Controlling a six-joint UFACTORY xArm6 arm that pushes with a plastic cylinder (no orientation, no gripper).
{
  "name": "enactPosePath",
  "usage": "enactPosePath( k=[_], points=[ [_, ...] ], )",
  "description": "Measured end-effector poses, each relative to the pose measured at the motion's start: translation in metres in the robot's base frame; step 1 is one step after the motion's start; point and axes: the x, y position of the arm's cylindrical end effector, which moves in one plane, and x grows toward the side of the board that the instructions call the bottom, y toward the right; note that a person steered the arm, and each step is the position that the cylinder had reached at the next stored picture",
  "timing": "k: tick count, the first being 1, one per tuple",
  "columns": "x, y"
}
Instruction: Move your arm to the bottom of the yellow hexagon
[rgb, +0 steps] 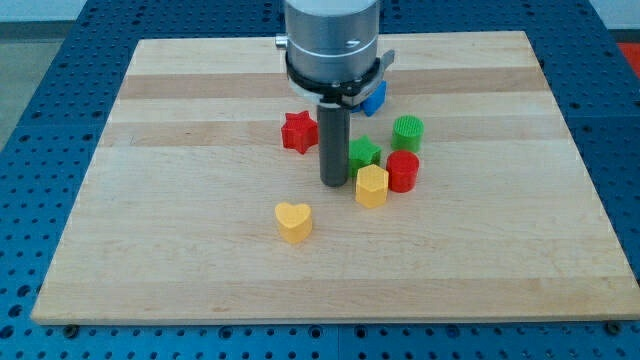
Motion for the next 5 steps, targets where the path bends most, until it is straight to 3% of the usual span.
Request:
enactPosePath(
  k=[2,5],
  points=[
    [-0.024,0.047],
    [-0.004,-0.023]
  ],
)
